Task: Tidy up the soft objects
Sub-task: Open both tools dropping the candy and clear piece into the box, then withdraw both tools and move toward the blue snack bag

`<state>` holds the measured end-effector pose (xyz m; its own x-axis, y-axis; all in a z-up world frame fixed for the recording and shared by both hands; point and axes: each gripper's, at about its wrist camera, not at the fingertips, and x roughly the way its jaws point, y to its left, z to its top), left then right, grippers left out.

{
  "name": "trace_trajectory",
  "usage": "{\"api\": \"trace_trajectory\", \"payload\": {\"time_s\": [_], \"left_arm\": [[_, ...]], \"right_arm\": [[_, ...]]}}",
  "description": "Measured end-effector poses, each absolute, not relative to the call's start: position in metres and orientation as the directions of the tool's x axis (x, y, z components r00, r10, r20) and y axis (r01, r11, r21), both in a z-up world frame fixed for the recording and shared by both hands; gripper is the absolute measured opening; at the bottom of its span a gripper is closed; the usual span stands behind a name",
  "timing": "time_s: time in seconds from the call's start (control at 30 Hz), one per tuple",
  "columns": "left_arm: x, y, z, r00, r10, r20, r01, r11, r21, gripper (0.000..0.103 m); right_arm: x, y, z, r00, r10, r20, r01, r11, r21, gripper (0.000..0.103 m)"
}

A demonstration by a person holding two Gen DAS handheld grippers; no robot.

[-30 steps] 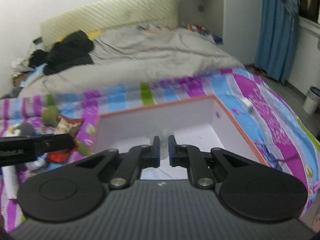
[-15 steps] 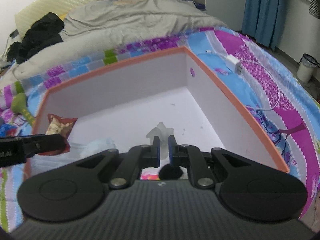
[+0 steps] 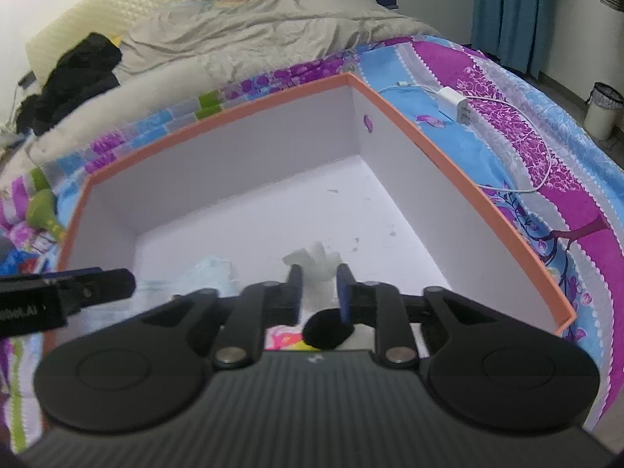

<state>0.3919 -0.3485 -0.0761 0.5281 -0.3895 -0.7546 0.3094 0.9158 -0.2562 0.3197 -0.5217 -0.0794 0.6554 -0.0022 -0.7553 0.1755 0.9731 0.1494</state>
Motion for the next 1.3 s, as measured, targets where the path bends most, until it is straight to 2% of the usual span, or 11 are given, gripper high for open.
{"api": "trace_trajectory", "payload": {"time_s": [0.1,0.73,1.0,1.3], "left_arm": [[0.378,-0.343,-0.06,0.553,-0.393,-0.735,0.313,0.915,-0.253,0.057],[0.22,-0.248,0.048,0.739,-0.374,-0.561,0.288,0.927,-0.239,0.057],[0.133,-0.187,0.052,0.795,-0.321,-0.515,0.243,0.946,-0.215,0.057],[0.061,-0.111,0.036,0.808,-0.258,-0.529,0.168,0.962,-0.213,0.057]], "right_arm": [[0.31,-0.52,-0.065,0.675,-0.003,-0.738,0.175,0.972,0.156,0.032],[0.188,-0.44,0.032,0.809,0.097,-0.579,0.005,0.985,0.173,0.032],[0.125,-0.385,0.043,0.825,0.149,-0.544,-0.072,0.984,0.16,0.032],[0.07,-0.318,0.037,0.813,0.216,-0.541,-0.145,0.975,0.171,0.032]]}}
